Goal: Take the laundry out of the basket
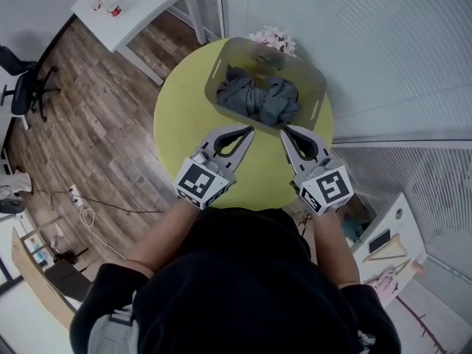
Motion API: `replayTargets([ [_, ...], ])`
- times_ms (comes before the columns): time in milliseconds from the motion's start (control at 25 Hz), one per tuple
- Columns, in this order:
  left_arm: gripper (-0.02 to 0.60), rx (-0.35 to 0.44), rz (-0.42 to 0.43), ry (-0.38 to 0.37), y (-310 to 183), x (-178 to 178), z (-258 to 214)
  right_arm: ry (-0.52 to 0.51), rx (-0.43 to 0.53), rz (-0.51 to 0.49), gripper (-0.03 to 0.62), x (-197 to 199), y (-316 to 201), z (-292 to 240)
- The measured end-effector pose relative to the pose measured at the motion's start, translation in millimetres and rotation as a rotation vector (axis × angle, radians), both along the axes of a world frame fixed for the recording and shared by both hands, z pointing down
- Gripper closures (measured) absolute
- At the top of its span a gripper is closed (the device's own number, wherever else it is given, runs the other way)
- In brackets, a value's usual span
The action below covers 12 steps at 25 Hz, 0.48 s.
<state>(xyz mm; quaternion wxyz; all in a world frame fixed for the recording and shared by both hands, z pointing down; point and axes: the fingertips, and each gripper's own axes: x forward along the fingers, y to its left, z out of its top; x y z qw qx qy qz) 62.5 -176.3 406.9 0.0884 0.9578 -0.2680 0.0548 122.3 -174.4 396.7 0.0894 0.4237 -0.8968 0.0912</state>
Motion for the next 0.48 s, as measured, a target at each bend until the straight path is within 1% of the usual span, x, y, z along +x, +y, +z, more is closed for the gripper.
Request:
replayTargets([
  [200, 0.573, -0.010, -0.100, -0.018, -29.1, 5.1, 10.1, 0.044, -0.040, -0.083, 0.568, 8.6, -31.8, 19.4],
  [360, 0.573, -0.009, -0.136, -0.041, -47.9, 10.6, 23.3, 0.055, -0.063, -0.129, 0.568, 10.6, -54.4, 37.5],
  [480, 0.573, -0.009, -0.158, -0.049, -62.3, 11.6, 30.3, 0.088, -0.080, -0.164, 0.568, 9.9, -67.5, 52.0],
])
